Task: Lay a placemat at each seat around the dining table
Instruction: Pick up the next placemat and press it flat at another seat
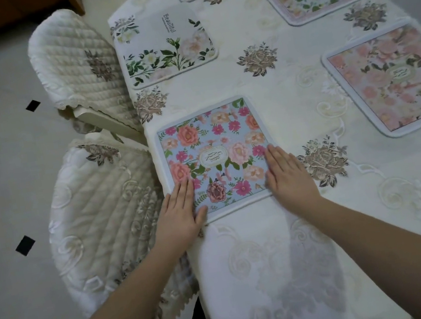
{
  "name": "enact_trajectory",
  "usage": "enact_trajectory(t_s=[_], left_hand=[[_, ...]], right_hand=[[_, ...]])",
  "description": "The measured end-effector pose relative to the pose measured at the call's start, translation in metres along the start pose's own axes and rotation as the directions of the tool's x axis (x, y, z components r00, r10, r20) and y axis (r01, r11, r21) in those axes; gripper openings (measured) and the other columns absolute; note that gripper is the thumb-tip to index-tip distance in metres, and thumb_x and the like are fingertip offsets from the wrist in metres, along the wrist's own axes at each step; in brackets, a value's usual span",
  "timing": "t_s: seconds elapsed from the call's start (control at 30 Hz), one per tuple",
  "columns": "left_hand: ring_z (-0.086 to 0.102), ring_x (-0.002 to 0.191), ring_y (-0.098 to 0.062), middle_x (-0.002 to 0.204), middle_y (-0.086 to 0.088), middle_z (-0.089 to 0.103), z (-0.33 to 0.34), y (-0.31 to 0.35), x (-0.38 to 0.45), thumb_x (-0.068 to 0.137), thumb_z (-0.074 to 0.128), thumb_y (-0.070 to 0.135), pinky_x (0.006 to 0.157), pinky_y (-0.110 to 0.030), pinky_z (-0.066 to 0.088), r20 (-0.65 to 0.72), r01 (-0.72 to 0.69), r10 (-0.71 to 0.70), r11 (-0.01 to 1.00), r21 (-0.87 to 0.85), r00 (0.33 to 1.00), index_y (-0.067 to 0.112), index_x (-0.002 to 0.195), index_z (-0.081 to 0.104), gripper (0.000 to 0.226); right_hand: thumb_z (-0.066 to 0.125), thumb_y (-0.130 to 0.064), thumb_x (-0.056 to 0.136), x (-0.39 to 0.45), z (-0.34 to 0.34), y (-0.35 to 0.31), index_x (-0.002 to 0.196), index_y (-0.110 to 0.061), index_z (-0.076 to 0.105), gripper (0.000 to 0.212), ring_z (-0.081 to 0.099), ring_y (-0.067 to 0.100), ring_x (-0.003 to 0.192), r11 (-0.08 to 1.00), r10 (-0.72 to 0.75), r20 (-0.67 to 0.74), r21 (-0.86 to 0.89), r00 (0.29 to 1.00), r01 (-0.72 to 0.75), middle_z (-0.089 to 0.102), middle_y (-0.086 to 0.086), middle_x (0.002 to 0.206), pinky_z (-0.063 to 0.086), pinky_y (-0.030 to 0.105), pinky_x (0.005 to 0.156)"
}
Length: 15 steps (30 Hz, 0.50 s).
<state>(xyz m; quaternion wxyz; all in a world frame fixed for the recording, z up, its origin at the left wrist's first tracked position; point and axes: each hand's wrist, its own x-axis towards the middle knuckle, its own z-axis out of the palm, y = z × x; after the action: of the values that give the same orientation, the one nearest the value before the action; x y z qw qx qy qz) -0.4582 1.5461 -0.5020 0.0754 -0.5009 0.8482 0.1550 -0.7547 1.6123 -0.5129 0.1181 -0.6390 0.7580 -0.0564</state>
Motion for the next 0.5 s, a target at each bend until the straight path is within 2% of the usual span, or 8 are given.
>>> enact_trajectory(t_s=[0.07,0.1,0.17,0.23,0.33,0.43,0.5], left_hand=[[0.003,0.153,-0.012,0.167,0.003,0.002,-0.013,0.002,0.004,0.098,0.010,0.060,0.122,-0.036,-0.001,0.015,0.030,-0.031,0.998,0.058,0.999,0.020,0.159,0.004,0.073],[0.017,0.151,-0.015,0.165,-0.002,0.018,-0.021,0.005,0.008,0.101,0.013,0.056,0.121,-0.038,0.009,-0.017,0.046,-0.045,0.997,0.068,0.999,0.018,0.158,0.019,0.069],[0.048,0.133,-0.021,0.145,-0.005,0.054,-0.035,0.016,0.019,0.101,0.013,0.053,0.109,-0.040,0.030,-0.167,0.061,-0.053,0.997,0.043,0.985,0.015,0.142,0.051,0.068],[0.058,0.121,-0.025,0.129,-0.006,0.065,-0.042,0.024,0.033,0.100,0.015,0.051,0.101,-0.040,0.039,-0.298,0.017,-0.028,0.999,-0.038,0.954,0.011,0.131,0.060,0.068],[0.052,0.131,-0.028,0.138,-0.011,0.059,-0.043,0.029,0.057,0.101,0.019,0.047,0.111,-0.044,0.034,-0.339,-0.023,-0.015,0.994,-0.108,0.941,0.007,0.138,0.055,0.065],[0.030,0.147,-0.024,0.156,-0.009,0.039,-0.045,0.031,0.081,0.100,0.011,0.047,0.121,-0.041,0.014,-0.294,-0.042,0.004,0.992,-0.122,0.956,0.010,0.152,0.036,0.068],[0.014,0.152,-0.020,0.163,-0.005,0.024,-0.045,0.029,0.099,0.100,0.008,0.046,0.123,-0.038,0.004,-0.298,-0.071,0.029,0.989,-0.132,0.954,0.012,0.156,0.027,0.068]], right_hand=[[0.005,-0.044,0.100,0.000,-0.002,0.001,0.156,-0.013,0.017,0.065,0.010,0.014,0.151,1.000,0.011,-0.006,-0.009,1.000,-0.011,0.015,0.002,0.164,-0.001,0.032,0.121],[0.004,-0.045,0.100,0.002,-0.003,-0.001,0.156,-0.013,0.020,0.066,0.014,0.015,0.150,1.000,0.022,-0.011,-0.011,1.000,-0.022,0.019,0.003,0.163,-0.001,0.033,0.122],[0.005,-0.046,0.100,0.006,-0.006,-0.008,0.154,-0.012,0.027,0.068,0.023,0.018,0.148,0.999,0.052,-0.046,0.012,0.998,-0.051,0.028,0.005,0.160,0.002,0.034,0.122],[0.007,-0.046,0.101,0.010,-0.009,-0.019,0.155,-0.015,0.023,0.065,0.020,0.017,0.148,0.997,0.064,-0.065,0.052,0.996,-0.060,0.024,0.003,0.161,0.004,0.034,0.122],[0.019,-0.039,0.103,0.024,-0.008,-0.042,0.157,-0.024,0.015,0.055,0.007,0.012,0.151,0.994,0.016,-0.068,0.111,0.998,-0.008,0.010,-0.003,0.164,0.005,0.034,0.123],[0.023,-0.036,0.105,0.047,-0.007,-0.065,0.157,-0.025,0.012,0.054,0.004,0.013,0.151,0.992,-0.034,-0.023,0.120,0.999,0.037,0.008,-0.002,0.165,-0.001,0.032,0.121],[0.028,-0.033,0.105,0.064,-0.007,-0.075,0.157,-0.022,0.012,0.056,0.007,0.015,0.151,0.991,-0.054,-0.025,0.124,0.998,0.057,0.010,0.001,0.165,0.001,0.033,0.121]])
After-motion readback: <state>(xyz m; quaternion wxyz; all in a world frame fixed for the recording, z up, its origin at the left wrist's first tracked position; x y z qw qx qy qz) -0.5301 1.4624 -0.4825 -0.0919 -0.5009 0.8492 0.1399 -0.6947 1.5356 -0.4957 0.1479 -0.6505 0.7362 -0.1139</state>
